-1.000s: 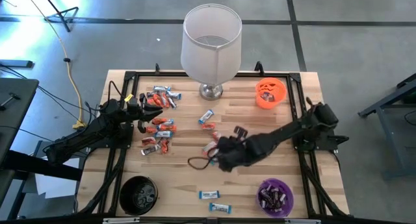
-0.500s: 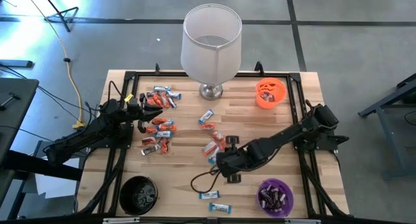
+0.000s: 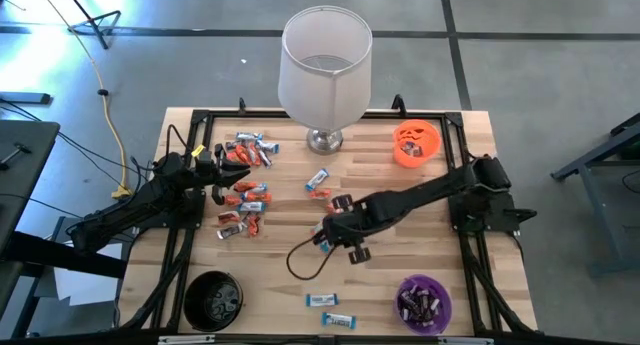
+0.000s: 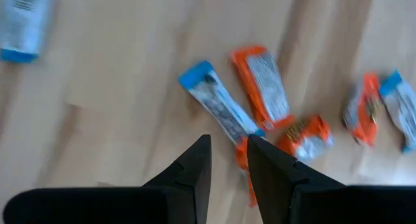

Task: Sort candy
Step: Put the white chocolate bar into the orange bucket

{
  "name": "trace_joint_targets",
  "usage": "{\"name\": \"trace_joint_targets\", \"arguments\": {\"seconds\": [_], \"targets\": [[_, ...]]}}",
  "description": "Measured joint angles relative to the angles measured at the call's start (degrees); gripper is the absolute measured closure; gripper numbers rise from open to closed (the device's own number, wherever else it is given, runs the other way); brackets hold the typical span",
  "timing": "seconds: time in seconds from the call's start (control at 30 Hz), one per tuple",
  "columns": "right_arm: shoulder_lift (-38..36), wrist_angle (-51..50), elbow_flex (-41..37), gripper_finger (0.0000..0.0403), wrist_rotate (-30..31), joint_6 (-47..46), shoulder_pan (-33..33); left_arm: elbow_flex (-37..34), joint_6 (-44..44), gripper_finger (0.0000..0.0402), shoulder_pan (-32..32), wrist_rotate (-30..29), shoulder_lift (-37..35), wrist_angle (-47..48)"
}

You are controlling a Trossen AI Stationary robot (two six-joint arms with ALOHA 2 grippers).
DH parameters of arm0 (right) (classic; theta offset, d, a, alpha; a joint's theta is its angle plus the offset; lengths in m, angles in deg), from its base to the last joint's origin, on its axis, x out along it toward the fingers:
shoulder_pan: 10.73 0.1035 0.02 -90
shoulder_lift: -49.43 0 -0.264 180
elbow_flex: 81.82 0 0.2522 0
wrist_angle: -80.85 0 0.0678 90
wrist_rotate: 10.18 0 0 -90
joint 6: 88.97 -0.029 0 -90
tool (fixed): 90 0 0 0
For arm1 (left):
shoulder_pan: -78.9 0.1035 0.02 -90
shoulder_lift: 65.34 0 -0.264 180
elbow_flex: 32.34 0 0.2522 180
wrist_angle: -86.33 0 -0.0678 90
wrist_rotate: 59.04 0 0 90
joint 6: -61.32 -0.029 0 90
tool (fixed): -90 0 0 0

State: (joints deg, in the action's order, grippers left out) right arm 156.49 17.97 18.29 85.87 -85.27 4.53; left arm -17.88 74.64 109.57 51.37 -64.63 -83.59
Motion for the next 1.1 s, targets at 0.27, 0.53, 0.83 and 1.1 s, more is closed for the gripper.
{"name": "trace_joint_targets", "arguments": {"seconds": [0.27,0.53,0.83,1.1], "targets": [[2.5,-1.1,0.0,0.0308,-1.8,4.0,-3.0,0.0,0.0,0.0337,0.0,0.0,0.0,0.0],[7.2,0.9,0.0,0.0308,-6.8,5.4,-3.6,0.0,0.0,0.0337,0.0,0.0,0.0,0.0],[8.1,2.8,0.0,0.0307,-7.0,9.0,-4.3,0.0,0.0,0.0337,0.0,0.0,0.0,0.0],[9.2,3.9,0.0,0.0277,-8.4,13.2,-5.1,0.0,0.0,0.0337,0.0,0.0,0.0,0.0]]}}
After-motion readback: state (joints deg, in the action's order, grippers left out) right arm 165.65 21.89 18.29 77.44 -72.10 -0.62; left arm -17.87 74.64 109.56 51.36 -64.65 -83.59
